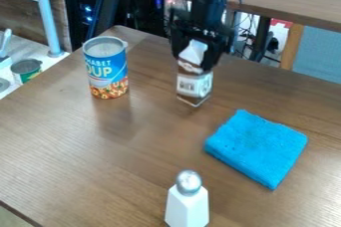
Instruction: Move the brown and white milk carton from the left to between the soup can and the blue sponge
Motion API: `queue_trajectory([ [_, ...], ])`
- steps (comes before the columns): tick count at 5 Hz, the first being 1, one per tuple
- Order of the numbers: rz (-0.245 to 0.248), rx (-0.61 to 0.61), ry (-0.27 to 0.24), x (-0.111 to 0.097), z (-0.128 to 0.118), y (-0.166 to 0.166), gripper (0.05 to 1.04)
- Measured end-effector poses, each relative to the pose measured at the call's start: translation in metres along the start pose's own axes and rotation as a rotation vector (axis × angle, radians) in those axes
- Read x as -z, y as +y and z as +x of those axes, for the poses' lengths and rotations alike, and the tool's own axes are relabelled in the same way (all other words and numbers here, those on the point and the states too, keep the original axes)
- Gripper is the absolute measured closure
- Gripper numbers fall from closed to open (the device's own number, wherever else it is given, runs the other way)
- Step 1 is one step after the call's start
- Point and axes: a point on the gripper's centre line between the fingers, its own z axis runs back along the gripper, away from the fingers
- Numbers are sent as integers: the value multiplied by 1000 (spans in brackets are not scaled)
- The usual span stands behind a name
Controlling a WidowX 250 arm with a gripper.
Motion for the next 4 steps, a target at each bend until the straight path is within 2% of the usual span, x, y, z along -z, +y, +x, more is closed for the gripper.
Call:
queue_trajectory([
  [1,24,2,-11,15,3,3,177],
  [2,38,-5,-20,17,-2,5,71],
  [3,11,-15,-1,11,-14,7,74],
  [4,-31,-15,-77,-39,-21,21,75],
])
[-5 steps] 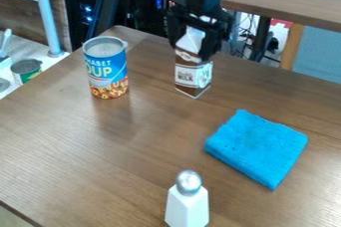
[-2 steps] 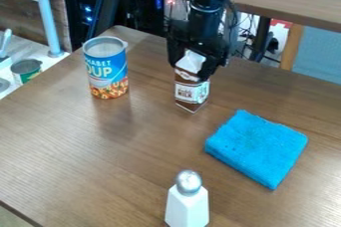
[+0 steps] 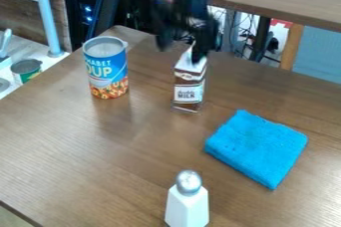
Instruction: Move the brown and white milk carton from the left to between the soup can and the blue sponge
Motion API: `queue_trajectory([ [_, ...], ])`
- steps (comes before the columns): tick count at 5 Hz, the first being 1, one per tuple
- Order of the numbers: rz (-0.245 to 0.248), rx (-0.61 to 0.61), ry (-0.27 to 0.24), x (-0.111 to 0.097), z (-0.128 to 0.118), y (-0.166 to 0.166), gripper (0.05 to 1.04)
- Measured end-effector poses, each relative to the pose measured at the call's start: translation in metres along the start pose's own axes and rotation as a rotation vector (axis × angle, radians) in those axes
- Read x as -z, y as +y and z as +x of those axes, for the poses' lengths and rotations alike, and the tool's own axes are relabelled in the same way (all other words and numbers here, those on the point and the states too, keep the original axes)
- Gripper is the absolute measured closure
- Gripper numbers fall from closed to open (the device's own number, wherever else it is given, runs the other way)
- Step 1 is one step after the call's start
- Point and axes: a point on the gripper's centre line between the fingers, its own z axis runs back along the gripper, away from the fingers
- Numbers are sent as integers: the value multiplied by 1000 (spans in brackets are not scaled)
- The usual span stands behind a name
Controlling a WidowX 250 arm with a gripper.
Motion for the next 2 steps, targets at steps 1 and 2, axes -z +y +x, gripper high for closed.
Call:
queue_trajectory([
  [1,-99,29,-4,-42,-16,19,75],
  [2,-174,10,-52,-102,-47,64,75],
])
